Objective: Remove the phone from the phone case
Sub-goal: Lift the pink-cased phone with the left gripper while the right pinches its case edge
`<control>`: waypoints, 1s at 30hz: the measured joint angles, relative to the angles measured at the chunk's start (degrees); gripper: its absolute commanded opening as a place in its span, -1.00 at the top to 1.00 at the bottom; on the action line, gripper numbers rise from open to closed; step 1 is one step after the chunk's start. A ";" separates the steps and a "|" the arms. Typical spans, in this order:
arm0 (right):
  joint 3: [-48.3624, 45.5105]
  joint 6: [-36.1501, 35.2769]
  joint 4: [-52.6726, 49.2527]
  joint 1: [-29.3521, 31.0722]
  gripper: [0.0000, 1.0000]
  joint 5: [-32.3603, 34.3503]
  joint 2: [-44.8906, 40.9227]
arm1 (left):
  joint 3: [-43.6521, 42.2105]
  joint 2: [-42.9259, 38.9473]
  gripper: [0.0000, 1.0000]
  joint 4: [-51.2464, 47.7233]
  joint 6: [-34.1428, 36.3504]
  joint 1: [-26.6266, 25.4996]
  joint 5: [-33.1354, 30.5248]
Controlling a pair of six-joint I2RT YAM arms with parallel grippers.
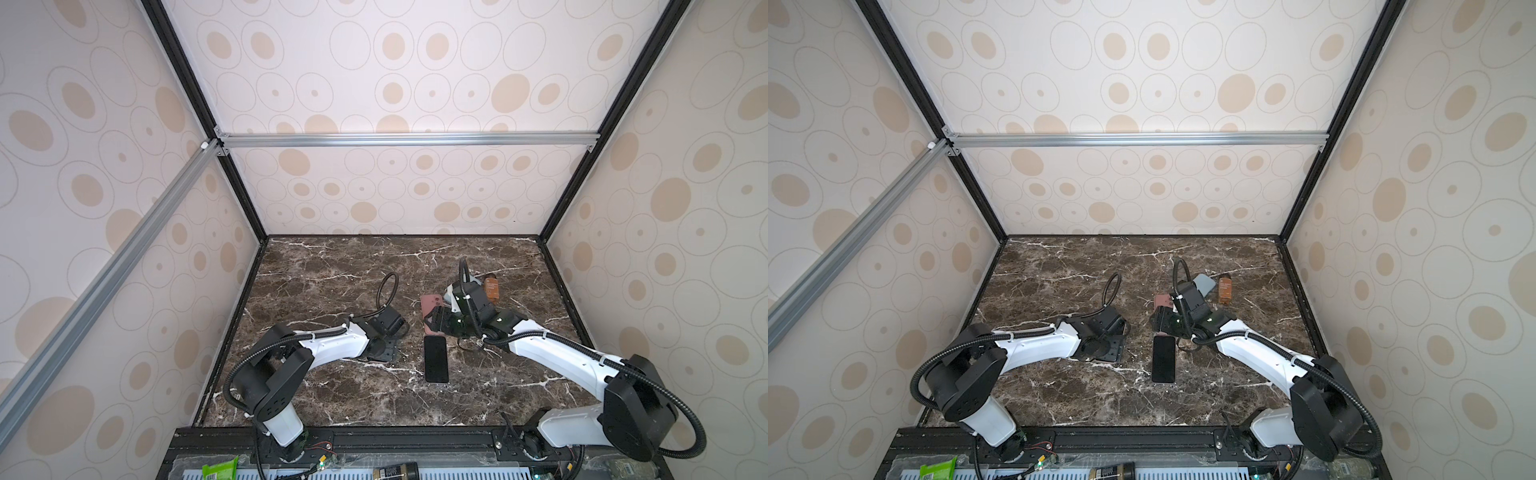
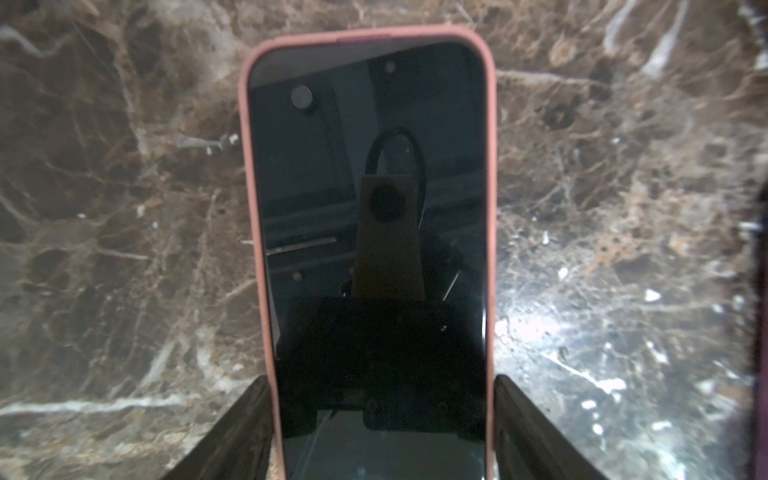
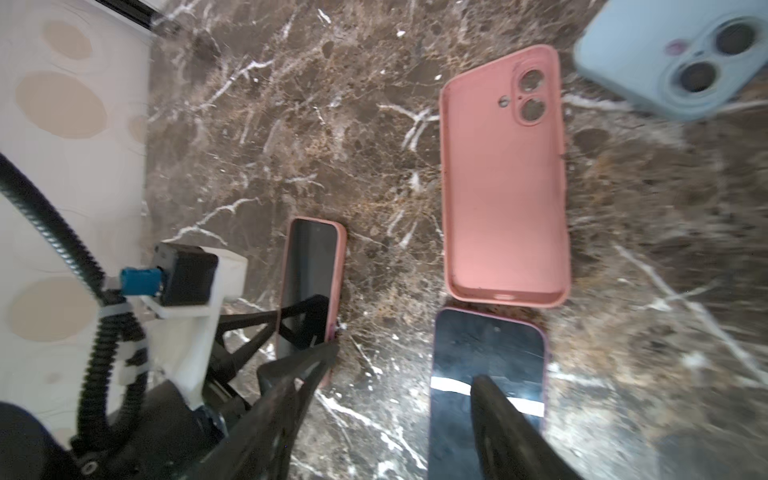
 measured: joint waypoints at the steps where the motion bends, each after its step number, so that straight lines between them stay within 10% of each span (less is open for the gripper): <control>1: -0.13 0.98 1.97 -0.35 -0.36 -1.97 1.16 | -1.07 -1.05 -0.38 0.96 -0.02 0.57 1.53; 12: 2.73 7.91 12.63 -0.44 -0.34 -14.53 15.43 | -8.39 -6.82 -0.33 12.28 -2.86 4.09 18.34; 30: 7.50 10.73 10.97 1.51 0.12 -19.26 24.48 | -8.92 -6.86 -0.32 16.57 -4.37 4.17 23.45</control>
